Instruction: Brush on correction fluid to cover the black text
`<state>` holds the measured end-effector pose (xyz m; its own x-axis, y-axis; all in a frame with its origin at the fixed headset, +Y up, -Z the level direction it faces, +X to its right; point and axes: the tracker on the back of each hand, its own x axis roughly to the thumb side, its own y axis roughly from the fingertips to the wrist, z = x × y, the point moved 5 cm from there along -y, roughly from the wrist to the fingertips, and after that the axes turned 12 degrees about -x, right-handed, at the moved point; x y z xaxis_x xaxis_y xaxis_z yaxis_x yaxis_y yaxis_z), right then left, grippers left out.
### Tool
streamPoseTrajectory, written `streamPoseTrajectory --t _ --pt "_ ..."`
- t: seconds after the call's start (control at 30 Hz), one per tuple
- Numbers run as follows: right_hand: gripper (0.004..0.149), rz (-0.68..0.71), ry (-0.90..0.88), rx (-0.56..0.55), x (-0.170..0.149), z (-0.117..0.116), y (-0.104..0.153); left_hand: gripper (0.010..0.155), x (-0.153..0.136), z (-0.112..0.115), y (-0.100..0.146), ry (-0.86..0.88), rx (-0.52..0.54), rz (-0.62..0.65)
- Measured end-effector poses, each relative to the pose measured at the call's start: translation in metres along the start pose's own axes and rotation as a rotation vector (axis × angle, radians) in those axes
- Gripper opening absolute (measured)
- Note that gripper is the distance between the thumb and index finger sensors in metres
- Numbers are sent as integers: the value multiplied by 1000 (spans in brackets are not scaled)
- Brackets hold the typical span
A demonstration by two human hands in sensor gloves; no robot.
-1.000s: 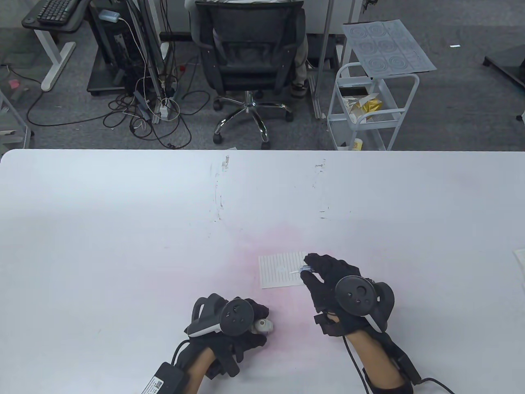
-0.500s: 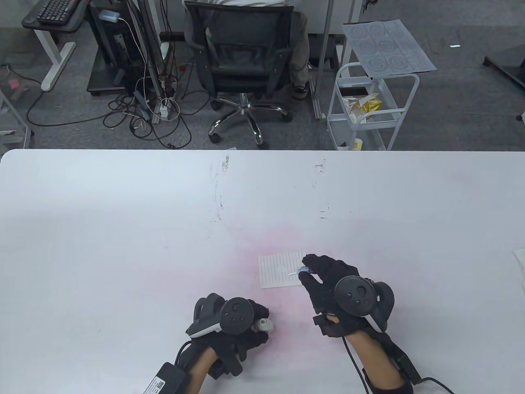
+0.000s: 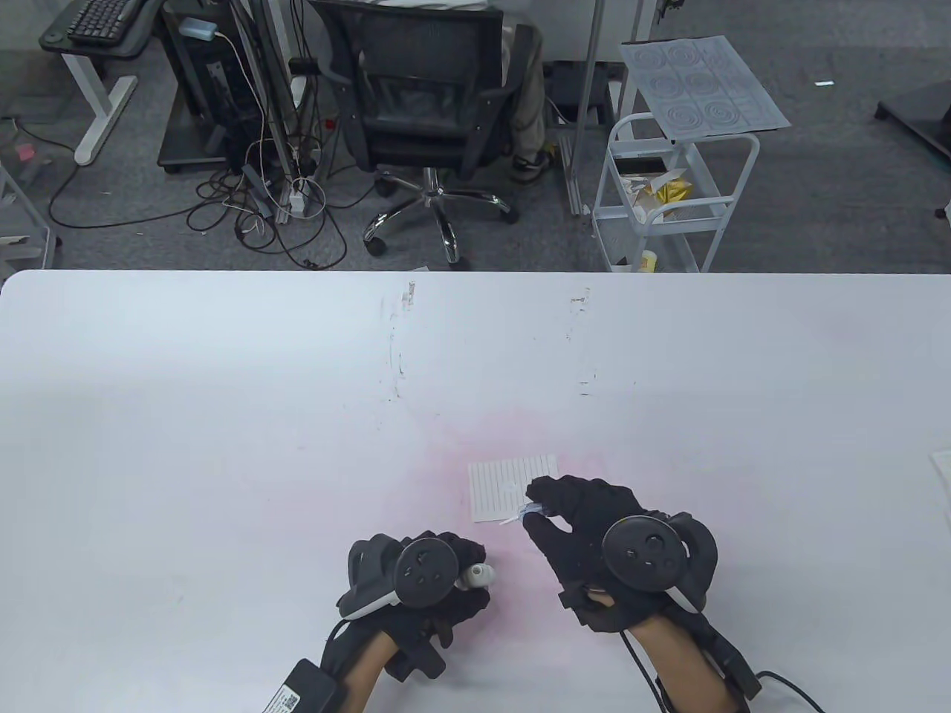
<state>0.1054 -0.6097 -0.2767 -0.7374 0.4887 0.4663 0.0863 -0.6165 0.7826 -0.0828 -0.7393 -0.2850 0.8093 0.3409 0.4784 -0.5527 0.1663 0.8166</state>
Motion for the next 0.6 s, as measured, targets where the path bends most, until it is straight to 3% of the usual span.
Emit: streamPoseTrajectory --t 0.27,0.6 --pt "47 105 30 116 33 -11 9 61 4 3 -1 -12 -23 7" --pt "47 164 116 219 45 -33 19 61 8 5 -2 -30 -41 12"
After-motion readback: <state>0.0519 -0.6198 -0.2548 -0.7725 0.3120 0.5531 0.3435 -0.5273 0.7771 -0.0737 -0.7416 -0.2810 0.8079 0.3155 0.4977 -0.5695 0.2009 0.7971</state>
